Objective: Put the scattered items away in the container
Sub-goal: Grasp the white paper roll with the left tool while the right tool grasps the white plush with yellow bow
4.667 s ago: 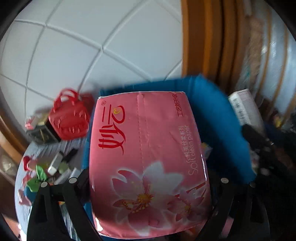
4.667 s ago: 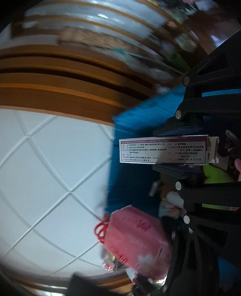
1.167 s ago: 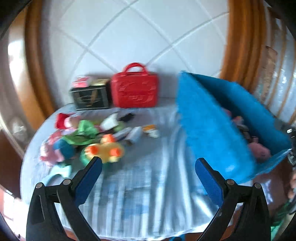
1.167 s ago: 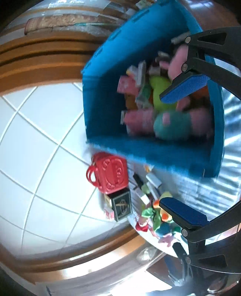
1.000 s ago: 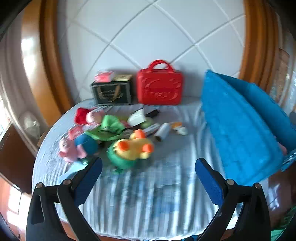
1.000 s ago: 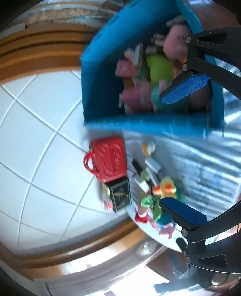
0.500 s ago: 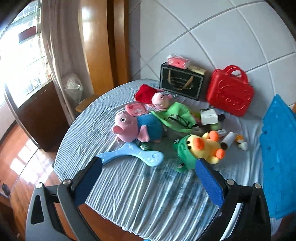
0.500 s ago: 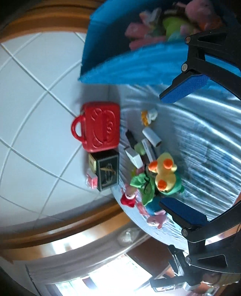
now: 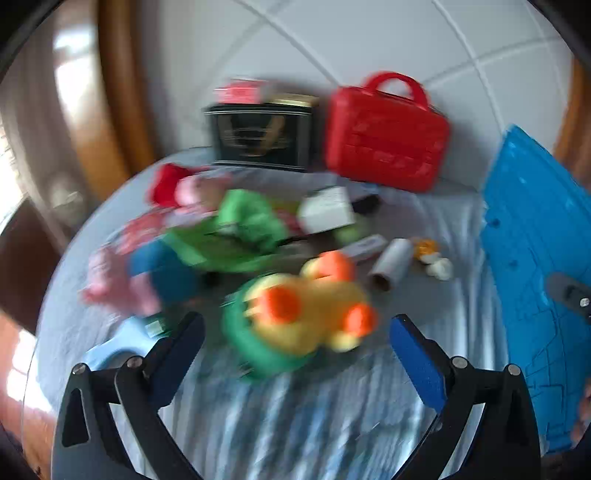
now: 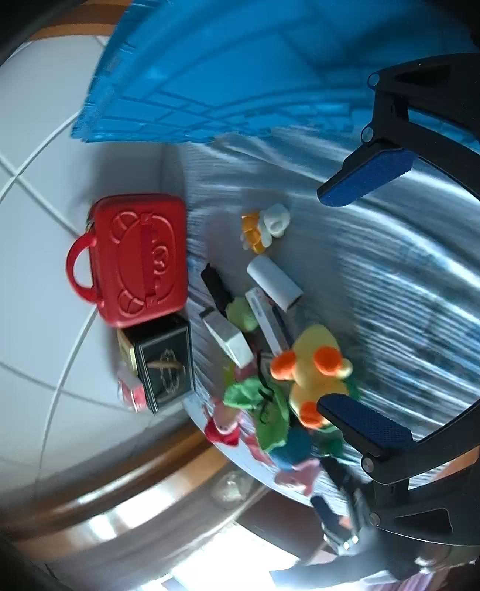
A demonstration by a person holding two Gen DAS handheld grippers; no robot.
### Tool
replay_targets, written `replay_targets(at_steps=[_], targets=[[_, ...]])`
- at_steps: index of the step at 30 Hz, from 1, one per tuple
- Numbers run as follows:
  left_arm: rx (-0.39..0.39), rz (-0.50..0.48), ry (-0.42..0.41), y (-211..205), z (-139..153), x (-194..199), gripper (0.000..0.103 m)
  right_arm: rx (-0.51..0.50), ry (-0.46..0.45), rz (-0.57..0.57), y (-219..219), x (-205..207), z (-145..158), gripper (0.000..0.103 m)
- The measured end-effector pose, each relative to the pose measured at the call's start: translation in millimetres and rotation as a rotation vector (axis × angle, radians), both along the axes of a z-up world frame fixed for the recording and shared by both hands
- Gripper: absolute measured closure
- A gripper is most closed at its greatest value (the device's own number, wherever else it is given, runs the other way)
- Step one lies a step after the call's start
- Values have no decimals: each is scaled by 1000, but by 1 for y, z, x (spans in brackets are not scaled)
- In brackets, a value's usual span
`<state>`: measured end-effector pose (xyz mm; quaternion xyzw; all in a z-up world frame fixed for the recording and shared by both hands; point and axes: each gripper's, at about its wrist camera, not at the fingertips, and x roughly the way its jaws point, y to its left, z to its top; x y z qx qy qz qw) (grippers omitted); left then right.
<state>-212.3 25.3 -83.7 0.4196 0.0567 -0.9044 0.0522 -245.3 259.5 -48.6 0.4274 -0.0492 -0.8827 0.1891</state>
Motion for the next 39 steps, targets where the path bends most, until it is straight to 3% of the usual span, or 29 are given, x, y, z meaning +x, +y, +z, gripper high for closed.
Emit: replay_targets(at_steps=[4,8,9,12,15,25,36,37,39], targets=[[32,-111,-31,35,-28,-54,10,40,-34,-97,5,-32,-30,1],[2,-187,-64,59,-62,-105,11,92,-42,-148,6,-66,-60,23],[3,-199,-78,64,-71,-117,17,88,-55,-160,6,-77,-72,28],[28,-250,-126,80,-100,-154,21,77,-82,-195,10,-103,-98,30],[-23,-270,-142,94,-122,-175,21,84,-94,-233,16,-125,-116,30],[-2,-293,-217,104,-168,-212,25,123,-161,-227,15,-175,-170,30],[-31,-291,-204,108,-173,-214,27,152,-171,-190,4,-190,-193,30],[-35,-287,-197,107,-172,-213,31,165,-167,-191,4,-190,-195,32],[-35,-285,-184,107,-170,-212,48,179,-175,-194,4,-190,-199,54]])
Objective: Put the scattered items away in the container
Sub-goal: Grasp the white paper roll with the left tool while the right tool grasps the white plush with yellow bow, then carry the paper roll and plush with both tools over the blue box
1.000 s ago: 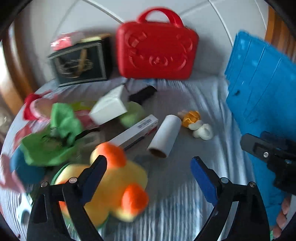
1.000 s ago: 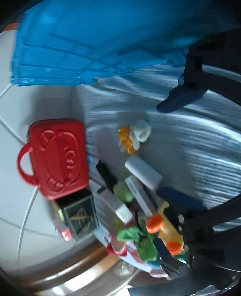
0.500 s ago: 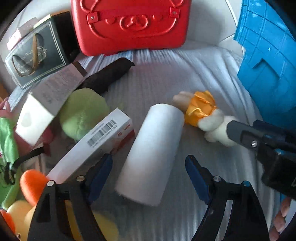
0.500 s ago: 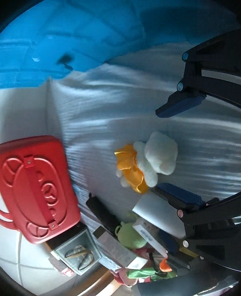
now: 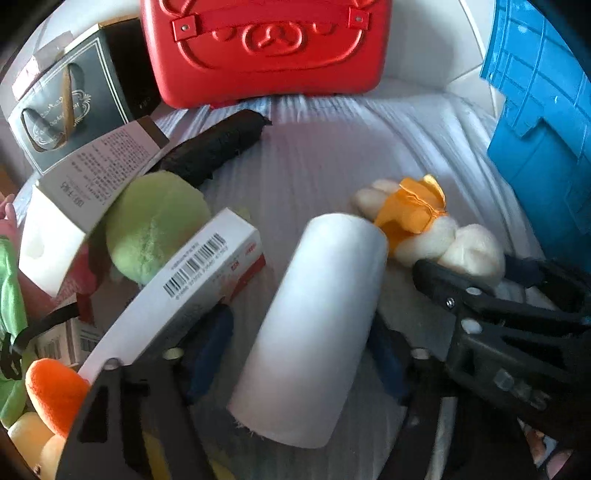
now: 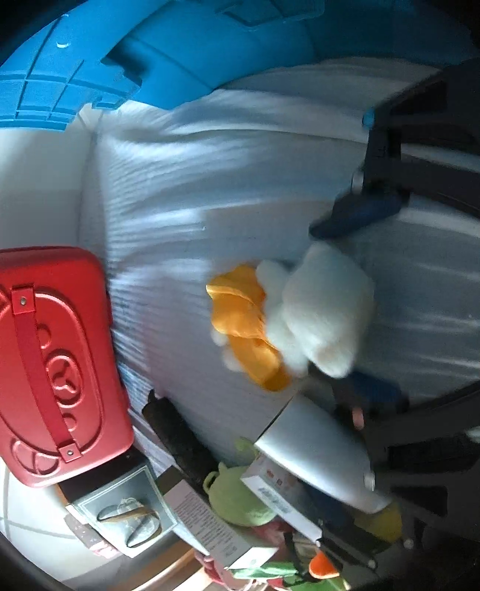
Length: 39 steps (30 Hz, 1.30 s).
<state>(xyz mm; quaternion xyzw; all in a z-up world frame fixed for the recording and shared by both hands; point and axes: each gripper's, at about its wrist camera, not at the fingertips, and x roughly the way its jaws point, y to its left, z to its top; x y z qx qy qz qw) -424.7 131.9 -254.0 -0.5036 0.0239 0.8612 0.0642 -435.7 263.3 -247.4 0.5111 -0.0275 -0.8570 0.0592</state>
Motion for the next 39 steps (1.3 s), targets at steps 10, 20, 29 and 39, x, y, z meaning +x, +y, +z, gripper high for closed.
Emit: replay_targets(at_steps=[10,20,29,39], targets=[[11,15,40,-4,25,19,55,-34,72,-37,8,31,32,56],[33,51,217,-25,123,91,58,-45,248,-23,-4,109,131,56],[59,70,368,-59,222,158,58,-34,418,15,-37,185,234,56],[132,5,502,-36,301,222,58,27,577,-50,-28,256,315,56]])
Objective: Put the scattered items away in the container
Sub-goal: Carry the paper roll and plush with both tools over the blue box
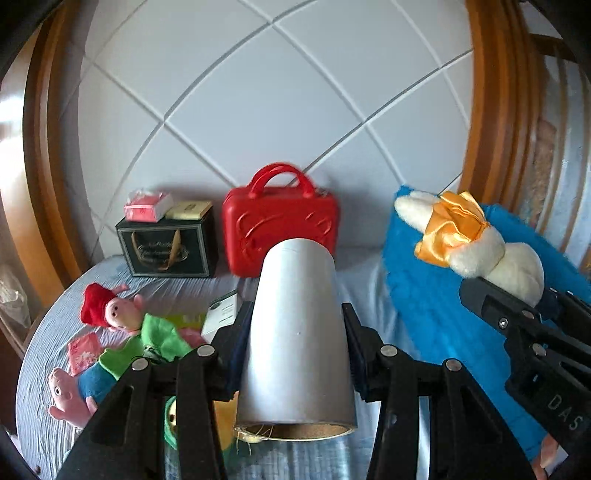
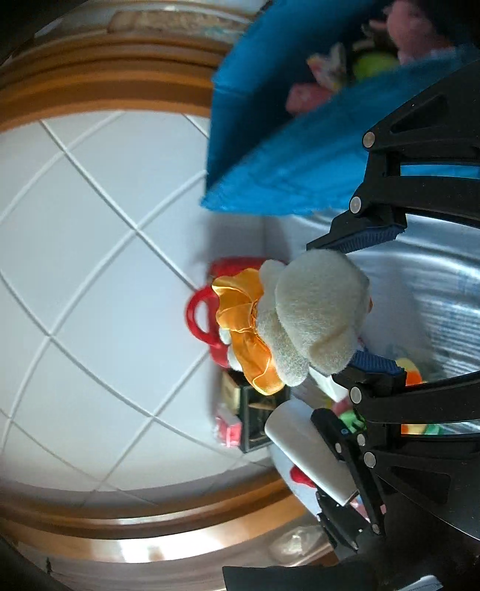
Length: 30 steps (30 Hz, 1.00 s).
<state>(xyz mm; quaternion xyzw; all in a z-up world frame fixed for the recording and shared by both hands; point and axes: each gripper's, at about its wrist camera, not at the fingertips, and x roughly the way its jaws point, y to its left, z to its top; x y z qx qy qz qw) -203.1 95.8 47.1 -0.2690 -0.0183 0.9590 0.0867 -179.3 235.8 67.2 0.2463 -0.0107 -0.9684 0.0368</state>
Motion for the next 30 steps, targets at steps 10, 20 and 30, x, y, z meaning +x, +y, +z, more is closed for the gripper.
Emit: replay_targets(at_steps=[10,20,30], targets=[[-4,-104,59,96,49,46,58,14,133,-95,87,61,60,56],[-24,-135,-53,250,76,63,58,138,127,-122,251,76,75,55],[-118,-132,-335,382,38,5,58,209,-136,-78,357,18,28,56]])
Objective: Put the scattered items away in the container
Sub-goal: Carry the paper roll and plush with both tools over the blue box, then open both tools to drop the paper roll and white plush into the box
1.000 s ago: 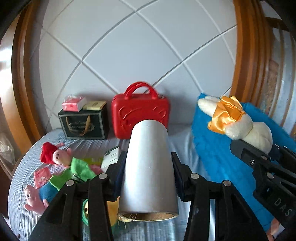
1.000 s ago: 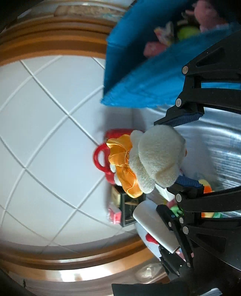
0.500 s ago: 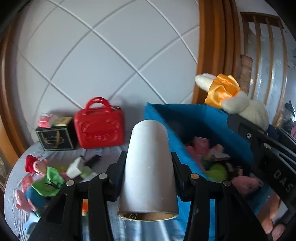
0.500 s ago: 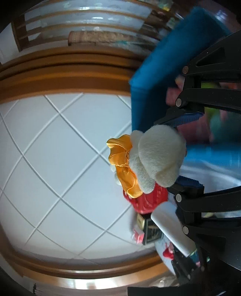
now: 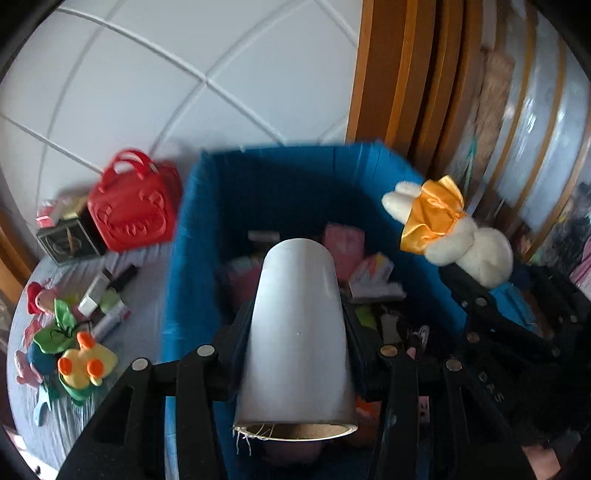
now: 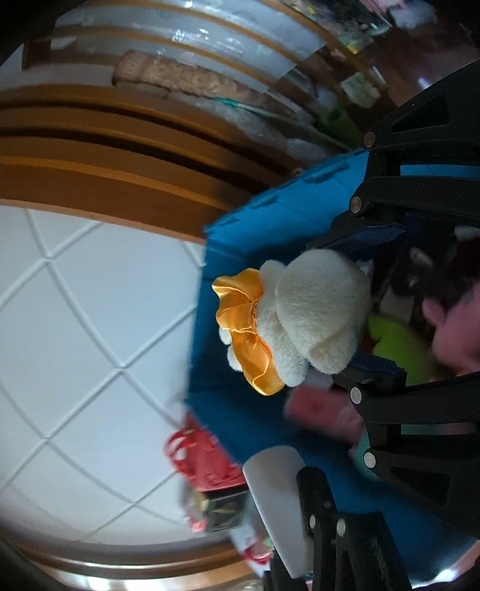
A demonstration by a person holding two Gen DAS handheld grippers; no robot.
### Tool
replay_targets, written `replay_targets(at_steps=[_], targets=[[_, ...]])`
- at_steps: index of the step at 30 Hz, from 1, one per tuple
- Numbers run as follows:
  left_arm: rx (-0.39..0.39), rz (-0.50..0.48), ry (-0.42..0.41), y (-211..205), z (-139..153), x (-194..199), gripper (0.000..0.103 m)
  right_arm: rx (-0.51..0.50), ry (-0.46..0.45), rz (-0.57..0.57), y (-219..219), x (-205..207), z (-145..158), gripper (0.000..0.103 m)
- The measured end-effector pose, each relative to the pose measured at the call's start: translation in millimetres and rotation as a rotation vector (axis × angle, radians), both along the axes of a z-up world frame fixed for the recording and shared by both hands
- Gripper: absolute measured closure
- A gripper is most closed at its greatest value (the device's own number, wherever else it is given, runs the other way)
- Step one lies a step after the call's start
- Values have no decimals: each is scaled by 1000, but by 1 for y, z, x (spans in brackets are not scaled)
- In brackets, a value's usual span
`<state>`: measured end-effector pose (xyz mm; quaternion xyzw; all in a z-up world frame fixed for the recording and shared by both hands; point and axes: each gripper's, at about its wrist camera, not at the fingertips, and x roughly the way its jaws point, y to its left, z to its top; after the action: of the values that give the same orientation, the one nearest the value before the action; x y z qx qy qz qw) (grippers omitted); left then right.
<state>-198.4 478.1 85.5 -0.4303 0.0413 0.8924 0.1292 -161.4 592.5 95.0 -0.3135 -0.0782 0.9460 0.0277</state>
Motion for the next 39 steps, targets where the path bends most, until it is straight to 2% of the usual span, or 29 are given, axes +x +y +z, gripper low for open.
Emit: replay_targets(at_steps=[3,6,8,11,15,18,22,26,31,33,35,37,39], targets=[[-61,-5,-91,27,-29,-24,58,10,-133,19,17,-24,-22,55],[-82,-14,-195,45,-62,-45,58,-19,-277,34,35,-45,-45,55],[-100,-27,-253,52,-83,-58,58,-50,-335,45,45,-55,-53,55],[-155,-24,-283,60,-110,-71,58,7,-421,33,46,-73,-77,55],[-176,-38,-370,65,-143,-77,58,-22,-505,45,52,-87,-102,55],[-189,-63,-369,67,-147,-74,58,-18,-552,50,49,-93,-118,55],[-171,-51,-383,65,-148,-79,58,-21,-634,47,47,-100,-141,55],[-165,-44,-386,64,-148,-81,58,-16,-669,52,46,-103,-150,51],[-170,-39,-370,65,-147,-79,53,-21,-680,29,53,-101,-150,34],[-178,-33,-355,65,-145,-79,52,-11,-679,10,56,-101,-149,22],[-181,-18,-328,63,-140,-78,50,8,-663,17,55,-102,-145,18],[-178,6,-290,58,-133,-78,43,36,-634,22,54,-98,-134,15],[-165,22,-259,54,-127,-77,35,83,-611,28,53,-94,-125,5]])
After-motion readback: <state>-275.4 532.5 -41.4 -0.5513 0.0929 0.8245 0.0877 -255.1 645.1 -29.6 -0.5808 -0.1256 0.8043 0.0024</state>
